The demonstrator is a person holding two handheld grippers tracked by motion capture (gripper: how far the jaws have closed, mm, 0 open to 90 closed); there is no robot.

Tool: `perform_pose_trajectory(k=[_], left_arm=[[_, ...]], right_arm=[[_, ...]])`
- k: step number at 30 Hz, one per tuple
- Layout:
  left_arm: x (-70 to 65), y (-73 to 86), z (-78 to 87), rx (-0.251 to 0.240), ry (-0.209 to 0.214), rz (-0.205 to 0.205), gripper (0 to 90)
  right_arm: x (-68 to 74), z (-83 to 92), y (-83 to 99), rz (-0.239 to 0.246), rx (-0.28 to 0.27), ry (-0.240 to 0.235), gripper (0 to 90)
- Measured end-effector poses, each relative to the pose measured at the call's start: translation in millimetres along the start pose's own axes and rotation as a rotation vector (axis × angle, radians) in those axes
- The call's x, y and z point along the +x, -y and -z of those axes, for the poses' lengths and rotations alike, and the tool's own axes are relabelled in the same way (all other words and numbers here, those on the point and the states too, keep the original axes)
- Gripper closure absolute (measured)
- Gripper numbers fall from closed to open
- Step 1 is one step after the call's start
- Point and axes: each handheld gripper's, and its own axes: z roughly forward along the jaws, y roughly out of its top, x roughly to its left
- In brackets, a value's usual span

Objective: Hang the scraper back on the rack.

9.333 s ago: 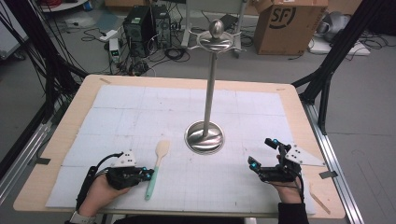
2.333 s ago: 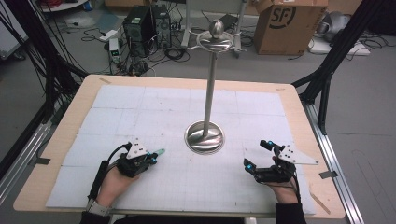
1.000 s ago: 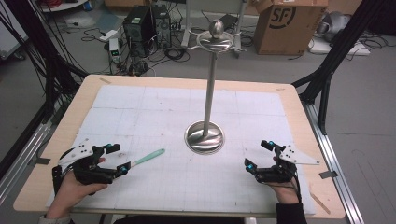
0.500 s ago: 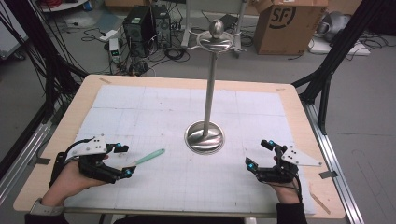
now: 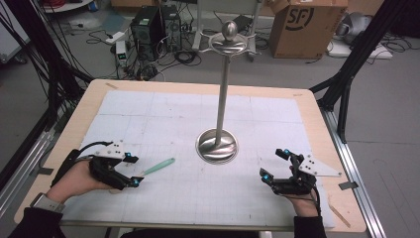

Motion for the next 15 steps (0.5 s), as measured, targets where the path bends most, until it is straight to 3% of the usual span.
perform_pose_trajectory(k=[7, 15], left_arm=[[9.4, -3.7, -7.9, 0.102, -0.004, -0.001, 25.5], [13.9, -7.2, -14.8, 0.171, 0.001, -0.002, 32.5]], right_arm=[[-1.2, 0.4, -0.1, -0.001, -0.003, 0.000, 6.3], [-0.9, 1.0, 0.0, -0.004, -0.001, 0.014, 6.4]])
